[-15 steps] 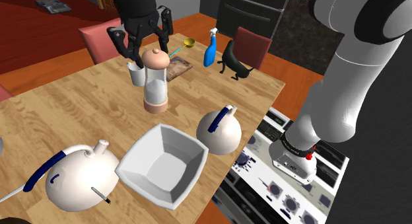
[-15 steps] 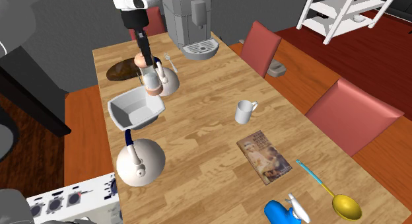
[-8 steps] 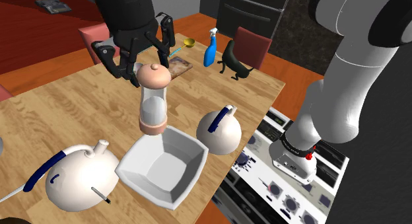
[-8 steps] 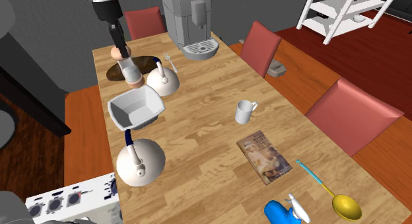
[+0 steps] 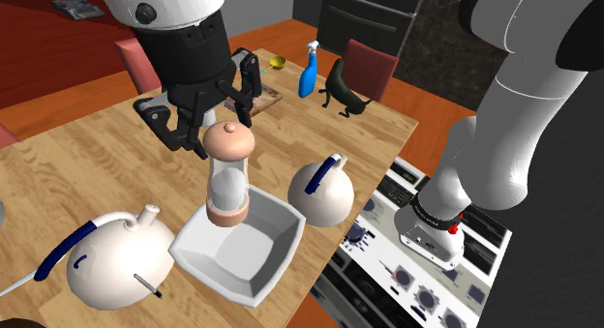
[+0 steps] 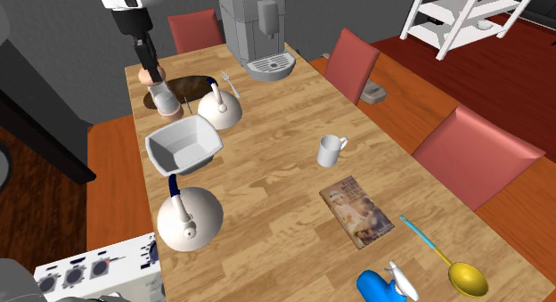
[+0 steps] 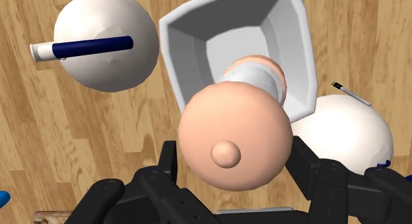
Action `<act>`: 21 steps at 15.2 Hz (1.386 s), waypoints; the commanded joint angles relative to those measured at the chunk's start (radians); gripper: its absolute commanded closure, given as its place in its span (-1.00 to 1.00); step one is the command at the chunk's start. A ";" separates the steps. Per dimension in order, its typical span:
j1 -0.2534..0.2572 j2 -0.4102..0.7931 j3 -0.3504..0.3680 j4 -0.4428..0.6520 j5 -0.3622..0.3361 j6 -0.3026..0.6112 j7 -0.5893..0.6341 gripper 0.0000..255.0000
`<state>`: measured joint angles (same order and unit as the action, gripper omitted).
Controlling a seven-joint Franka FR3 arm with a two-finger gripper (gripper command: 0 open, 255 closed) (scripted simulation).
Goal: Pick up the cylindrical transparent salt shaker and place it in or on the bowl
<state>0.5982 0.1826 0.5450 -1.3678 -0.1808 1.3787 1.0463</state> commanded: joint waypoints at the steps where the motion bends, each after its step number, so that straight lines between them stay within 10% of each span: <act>1: -0.006 -0.013 -0.001 -0.043 0.007 0.032 0.000 1.00; 21: -0.030 -0.047 -0.011 -0.350 0.022 0.310 0.013 1.00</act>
<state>0.5680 0.1343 0.5340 -1.7086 -0.1580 1.6780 1.0568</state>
